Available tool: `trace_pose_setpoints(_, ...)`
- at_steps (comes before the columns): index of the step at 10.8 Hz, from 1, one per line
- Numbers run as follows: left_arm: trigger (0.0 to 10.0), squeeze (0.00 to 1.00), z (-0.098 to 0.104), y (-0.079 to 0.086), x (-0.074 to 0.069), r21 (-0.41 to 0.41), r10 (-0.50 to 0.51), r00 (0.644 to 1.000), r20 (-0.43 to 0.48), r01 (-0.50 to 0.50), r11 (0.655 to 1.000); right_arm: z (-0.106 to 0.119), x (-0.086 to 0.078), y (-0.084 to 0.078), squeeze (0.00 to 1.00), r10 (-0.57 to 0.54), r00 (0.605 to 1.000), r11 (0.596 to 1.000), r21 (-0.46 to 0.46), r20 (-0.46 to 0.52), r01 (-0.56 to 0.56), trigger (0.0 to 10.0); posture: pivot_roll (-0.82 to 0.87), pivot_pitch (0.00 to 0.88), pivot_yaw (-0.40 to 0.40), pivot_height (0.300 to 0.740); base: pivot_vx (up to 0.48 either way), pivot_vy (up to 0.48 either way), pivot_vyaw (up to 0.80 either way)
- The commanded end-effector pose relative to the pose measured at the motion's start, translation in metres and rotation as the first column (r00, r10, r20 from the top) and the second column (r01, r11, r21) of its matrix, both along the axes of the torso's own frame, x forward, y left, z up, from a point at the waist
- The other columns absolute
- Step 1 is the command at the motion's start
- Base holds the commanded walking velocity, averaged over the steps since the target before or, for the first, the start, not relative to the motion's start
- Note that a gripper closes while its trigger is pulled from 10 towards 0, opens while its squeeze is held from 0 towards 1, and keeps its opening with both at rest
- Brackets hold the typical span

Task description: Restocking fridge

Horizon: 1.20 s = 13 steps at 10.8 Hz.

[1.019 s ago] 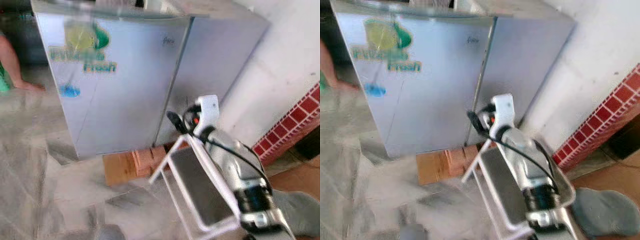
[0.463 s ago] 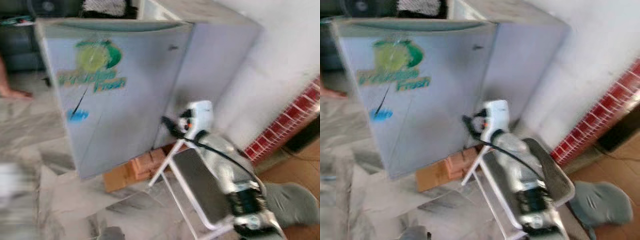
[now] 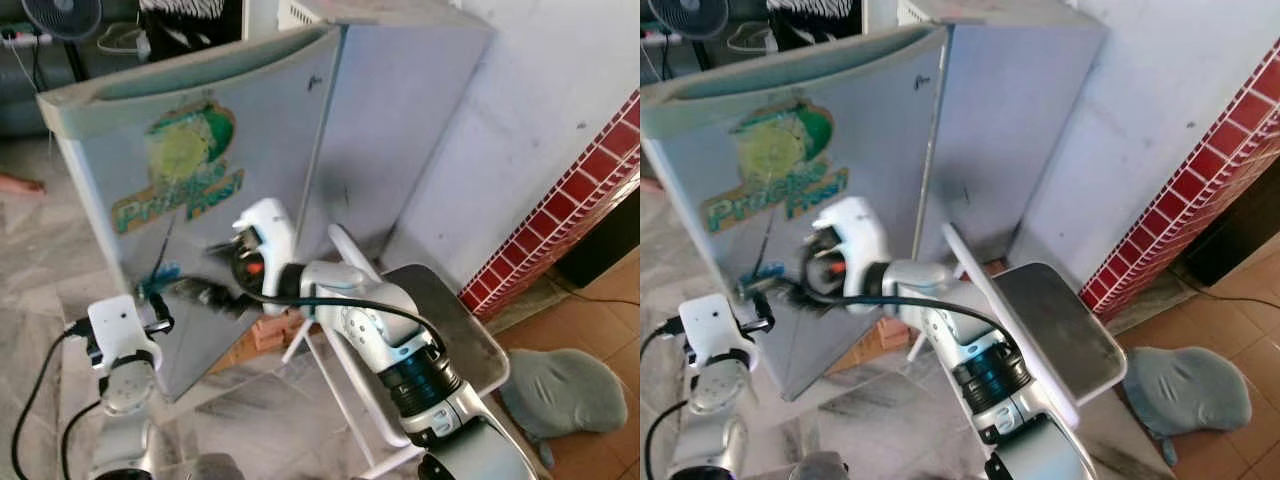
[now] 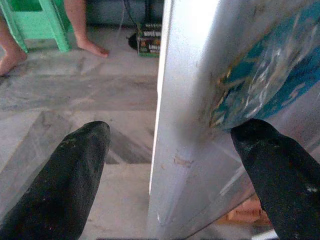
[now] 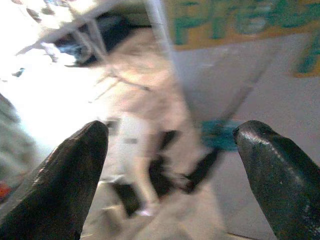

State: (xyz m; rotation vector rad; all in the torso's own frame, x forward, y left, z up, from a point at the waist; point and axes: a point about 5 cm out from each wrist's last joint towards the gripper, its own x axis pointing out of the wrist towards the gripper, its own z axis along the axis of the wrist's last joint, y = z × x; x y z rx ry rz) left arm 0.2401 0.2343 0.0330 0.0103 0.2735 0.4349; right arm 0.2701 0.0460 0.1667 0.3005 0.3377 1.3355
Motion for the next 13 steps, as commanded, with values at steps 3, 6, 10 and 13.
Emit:
trace_pose_setpoints(3,10.0,0.0,-0.029,-0.007,-0.015,-0.035,-0.049,0.967,-0.248,0.042,0.998,0.013,0.002,0.024,0.0,-0.011,0.991,1.0,-0.026,0.136,0.014,10.0,0.21,0.0,-0.132,0.74,0.0,0.0,0.0)
trace_pose_setpoints(6,10.0,0.0,-0.026,-0.012,-0.011,0.001,-0.094,0.964,-0.25,0.097,0.995,0.014,0.028,0.016,0.0,-0.189,0.963,0.978,-0.047,0.193,0.201,10.0,0.21,0.0,-0.129,0.74,0.0,0.0,0.0)
trace_pose_setpoints(10,10.0,0.0,-0.022,-0.088,-0.062,-0.371,-0.574,0.745,-0.34,0.454,0.81,0.024,0.052,0.009,0.0,-0.291,0.927,0.957,0.067,0.235,0.284,10.0,0.28,0.003,-0.167,0.74,0.0,0.0,0.0)
trace_pose_setpoints(13,10.0,0.0,-0.019,-0.08,-0.067,-0.39,-0.532,0.772,-0.347,0.397,0.831,0.024,0.058,0.006,0.0,-0.22,0.946,0.976,0.054,0.238,0.213,10.0,0.29,0.012,-0.184,0.74,0.0,0.0,0.0)
